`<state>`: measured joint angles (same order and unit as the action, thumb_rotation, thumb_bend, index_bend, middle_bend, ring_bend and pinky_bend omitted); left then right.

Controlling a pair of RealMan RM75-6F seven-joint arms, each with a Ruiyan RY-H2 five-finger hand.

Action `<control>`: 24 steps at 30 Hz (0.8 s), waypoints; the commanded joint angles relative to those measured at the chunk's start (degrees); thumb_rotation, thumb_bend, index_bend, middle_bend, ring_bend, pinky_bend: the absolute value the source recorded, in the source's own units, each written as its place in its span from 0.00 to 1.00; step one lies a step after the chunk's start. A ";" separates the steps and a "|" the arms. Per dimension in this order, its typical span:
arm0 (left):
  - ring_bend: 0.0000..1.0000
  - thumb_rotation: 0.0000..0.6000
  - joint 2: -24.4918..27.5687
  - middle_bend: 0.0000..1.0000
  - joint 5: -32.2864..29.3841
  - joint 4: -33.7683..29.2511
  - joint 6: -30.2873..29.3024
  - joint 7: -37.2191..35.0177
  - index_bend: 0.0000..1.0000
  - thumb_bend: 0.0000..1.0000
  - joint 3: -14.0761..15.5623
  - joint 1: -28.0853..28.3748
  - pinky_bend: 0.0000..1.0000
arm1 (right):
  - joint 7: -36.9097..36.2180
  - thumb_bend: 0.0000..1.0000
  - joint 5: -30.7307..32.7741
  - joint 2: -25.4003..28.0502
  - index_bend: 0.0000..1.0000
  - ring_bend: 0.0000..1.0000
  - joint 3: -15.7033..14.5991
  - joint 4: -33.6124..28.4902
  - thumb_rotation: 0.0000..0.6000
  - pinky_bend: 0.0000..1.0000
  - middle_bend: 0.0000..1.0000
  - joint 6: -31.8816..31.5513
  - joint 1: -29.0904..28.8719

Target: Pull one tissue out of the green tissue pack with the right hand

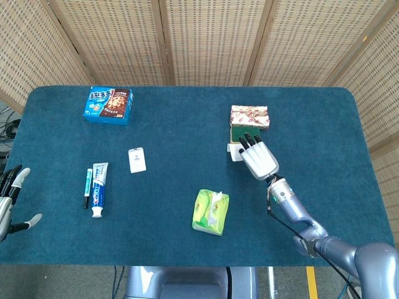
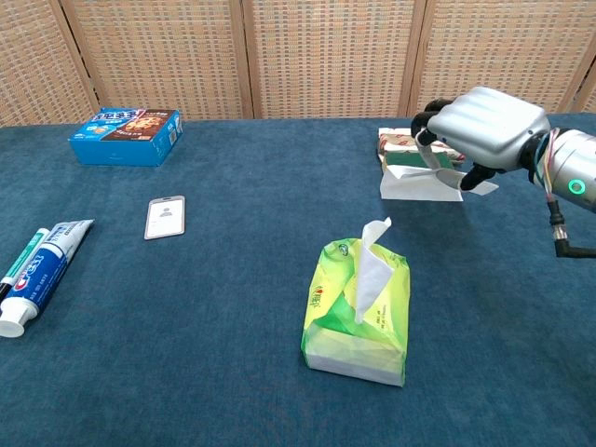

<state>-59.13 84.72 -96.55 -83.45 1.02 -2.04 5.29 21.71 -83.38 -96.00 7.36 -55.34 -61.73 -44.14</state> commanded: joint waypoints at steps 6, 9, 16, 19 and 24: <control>0.00 1.00 0.11 0.00 0.18 0.05 -0.44 -0.50 0.00 0.00 -0.01 -0.21 0.00 | 6.16 0.00 5.56 9.17 0.00 0.00 2.81 -17.23 1.00 0.09 0.00 0.44 2.60; 0.00 1.00 0.26 0.00 0.31 0.02 -0.51 -0.81 0.00 0.00 0.02 -0.25 0.00 | 4.73 0.00 5.50 14.80 0.00 0.00 3.61 -24.13 1.00 0.07 0.00 -2.43 4.72; 0.00 1.00 0.33 0.00 -0.08 0.09 -1.80 -1.46 0.00 0.00 -0.60 -0.68 0.00 | -6.62 0.00 3.16 26.47 0.00 0.00 1.79 -34.50 1.00 0.06 0.00 -10.38 13.05; 0.00 1.00 0.22 0.00 0.36 0.09 -2.39 -1.32 0.00 0.00 -0.56 -0.88 0.00 | -12.64 0.00 1.17 29.20 0.00 0.00 -0.59 -35.36 1.00 0.05 0.00 -15.06 17.88; 0.00 1.00 -0.24 0.00 1.21 0.53 -2.84 -0.71 0.00 0.00 -0.24 -1.04 0.00 | -21.34 0.00 -1.73 28.19 0.00 0.00 -4.59 -31.42 1.00 0.03 0.00 -22.22 25.13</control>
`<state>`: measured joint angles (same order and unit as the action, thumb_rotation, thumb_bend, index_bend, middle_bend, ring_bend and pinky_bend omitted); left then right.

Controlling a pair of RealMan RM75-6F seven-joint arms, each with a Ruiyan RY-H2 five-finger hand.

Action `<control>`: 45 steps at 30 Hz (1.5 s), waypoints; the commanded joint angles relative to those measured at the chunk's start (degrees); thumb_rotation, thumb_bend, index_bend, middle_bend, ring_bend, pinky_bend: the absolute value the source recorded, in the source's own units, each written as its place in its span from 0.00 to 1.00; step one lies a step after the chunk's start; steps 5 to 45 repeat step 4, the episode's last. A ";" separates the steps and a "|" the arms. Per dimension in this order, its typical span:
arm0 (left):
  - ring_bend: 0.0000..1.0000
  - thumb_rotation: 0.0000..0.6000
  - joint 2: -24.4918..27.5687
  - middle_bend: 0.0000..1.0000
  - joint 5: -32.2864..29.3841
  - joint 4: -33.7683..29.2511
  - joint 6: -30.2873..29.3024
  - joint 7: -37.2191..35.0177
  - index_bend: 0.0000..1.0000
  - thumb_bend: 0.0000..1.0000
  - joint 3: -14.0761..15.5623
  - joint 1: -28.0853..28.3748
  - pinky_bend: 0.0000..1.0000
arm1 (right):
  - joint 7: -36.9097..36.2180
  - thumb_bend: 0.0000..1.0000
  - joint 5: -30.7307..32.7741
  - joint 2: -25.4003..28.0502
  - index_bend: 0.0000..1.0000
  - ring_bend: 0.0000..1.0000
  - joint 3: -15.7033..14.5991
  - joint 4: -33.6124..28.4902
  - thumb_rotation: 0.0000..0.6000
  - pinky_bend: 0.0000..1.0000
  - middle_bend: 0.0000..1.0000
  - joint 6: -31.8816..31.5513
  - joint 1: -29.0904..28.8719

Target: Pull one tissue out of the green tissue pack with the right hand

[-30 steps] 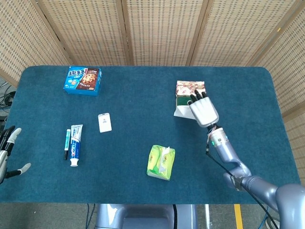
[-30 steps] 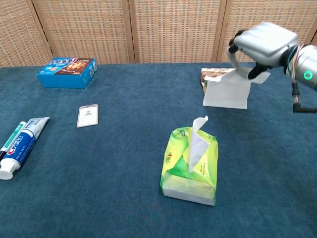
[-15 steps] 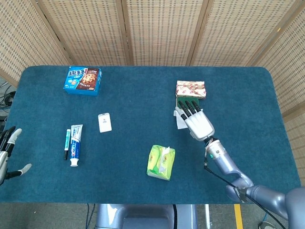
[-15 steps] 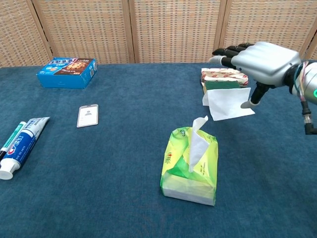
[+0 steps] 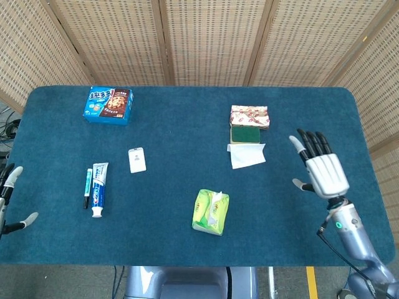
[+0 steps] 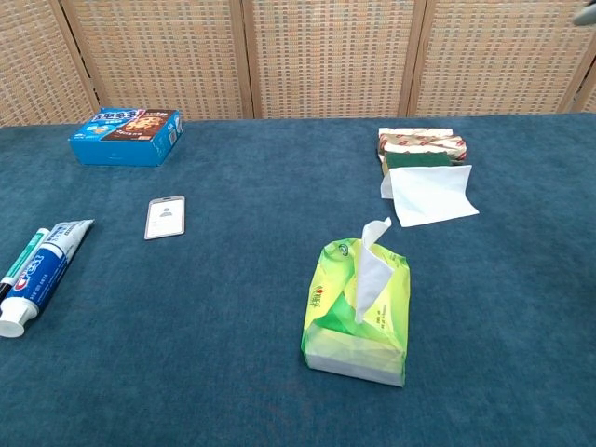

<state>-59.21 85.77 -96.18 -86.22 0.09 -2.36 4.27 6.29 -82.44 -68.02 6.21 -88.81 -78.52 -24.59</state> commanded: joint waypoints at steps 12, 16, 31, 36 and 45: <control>0.00 1.00 -0.51 0.00 0.48 0.70 -0.13 0.48 0.00 0.00 0.20 -0.03 0.00 | -8.51 0.00 -3.50 -1.64 0.00 0.00 -5.10 5.05 1.00 0.02 0.00 -8.13 8.97; 0.00 1.00 -0.51 0.00 0.48 0.70 -0.13 0.48 0.00 0.00 0.20 -0.03 0.00 | -8.51 0.00 -3.50 -1.64 0.00 0.00 -5.10 5.05 1.00 0.02 0.00 -8.13 8.97; 0.00 1.00 -0.51 0.00 0.48 0.70 -0.13 0.48 0.00 0.00 0.20 -0.03 0.00 | -8.51 0.00 -3.50 -1.64 0.00 0.00 -5.10 5.05 1.00 0.02 0.00 -8.13 8.97; 0.00 1.00 -0.51 0.00 0.48 0.70 -0.13 0.48 0.00 0.00 0.20 -0.03 0.00 | -8.51 0.00 -3.50 -1.64 0.00 0.00 -5.10 5.05 1.00 0.02 0.00 -8.13 8.97; 0.00 1.00 -0.51 0.00 0.48 0.70 -0.13 0.48 0.00 0.00 0.20 -0.03 0.00 | -8.51 0.00 -3.50 -1.64 0.00 0.00 -5.10 5.05 1.00 0.02 0.00 -8.13 8.97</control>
